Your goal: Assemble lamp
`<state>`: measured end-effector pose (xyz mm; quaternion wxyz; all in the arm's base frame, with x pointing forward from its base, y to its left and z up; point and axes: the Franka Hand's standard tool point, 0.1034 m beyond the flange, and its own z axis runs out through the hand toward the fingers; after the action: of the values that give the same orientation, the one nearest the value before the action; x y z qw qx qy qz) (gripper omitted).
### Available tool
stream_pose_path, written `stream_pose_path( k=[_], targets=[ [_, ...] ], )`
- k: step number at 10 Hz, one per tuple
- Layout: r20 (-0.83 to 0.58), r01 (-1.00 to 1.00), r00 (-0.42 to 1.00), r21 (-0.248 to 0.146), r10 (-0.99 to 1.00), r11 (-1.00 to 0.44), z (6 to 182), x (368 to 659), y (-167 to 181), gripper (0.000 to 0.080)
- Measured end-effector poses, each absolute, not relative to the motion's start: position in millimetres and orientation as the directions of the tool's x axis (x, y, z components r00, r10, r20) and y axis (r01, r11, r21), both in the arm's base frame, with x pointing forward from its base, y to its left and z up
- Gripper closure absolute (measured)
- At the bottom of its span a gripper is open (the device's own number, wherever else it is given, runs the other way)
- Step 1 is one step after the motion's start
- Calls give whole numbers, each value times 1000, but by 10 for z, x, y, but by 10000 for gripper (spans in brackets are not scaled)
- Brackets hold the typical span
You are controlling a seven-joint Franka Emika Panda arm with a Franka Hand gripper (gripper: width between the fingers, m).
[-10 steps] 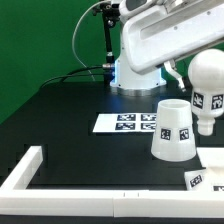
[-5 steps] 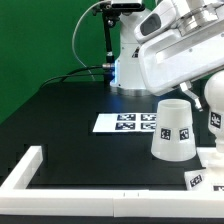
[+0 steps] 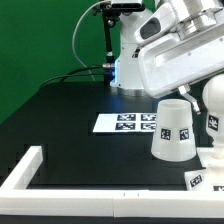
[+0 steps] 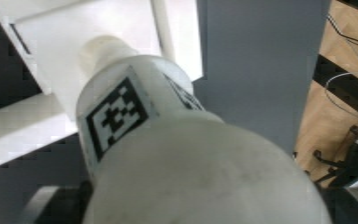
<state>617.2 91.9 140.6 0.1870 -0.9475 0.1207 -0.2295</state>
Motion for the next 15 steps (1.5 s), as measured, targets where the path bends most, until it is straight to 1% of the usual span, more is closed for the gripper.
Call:
stream_pose_path(
  k=[7,9,15],
  targets=[
    [364,-153,875,-416,-319,-896,1259,6116,957,225],
    [371,-155,873,-404,-317,-902,1224,6111,951,225],
    [377,-156,871,-400,-317,-903,1218,6119,933,225]
  ],
)
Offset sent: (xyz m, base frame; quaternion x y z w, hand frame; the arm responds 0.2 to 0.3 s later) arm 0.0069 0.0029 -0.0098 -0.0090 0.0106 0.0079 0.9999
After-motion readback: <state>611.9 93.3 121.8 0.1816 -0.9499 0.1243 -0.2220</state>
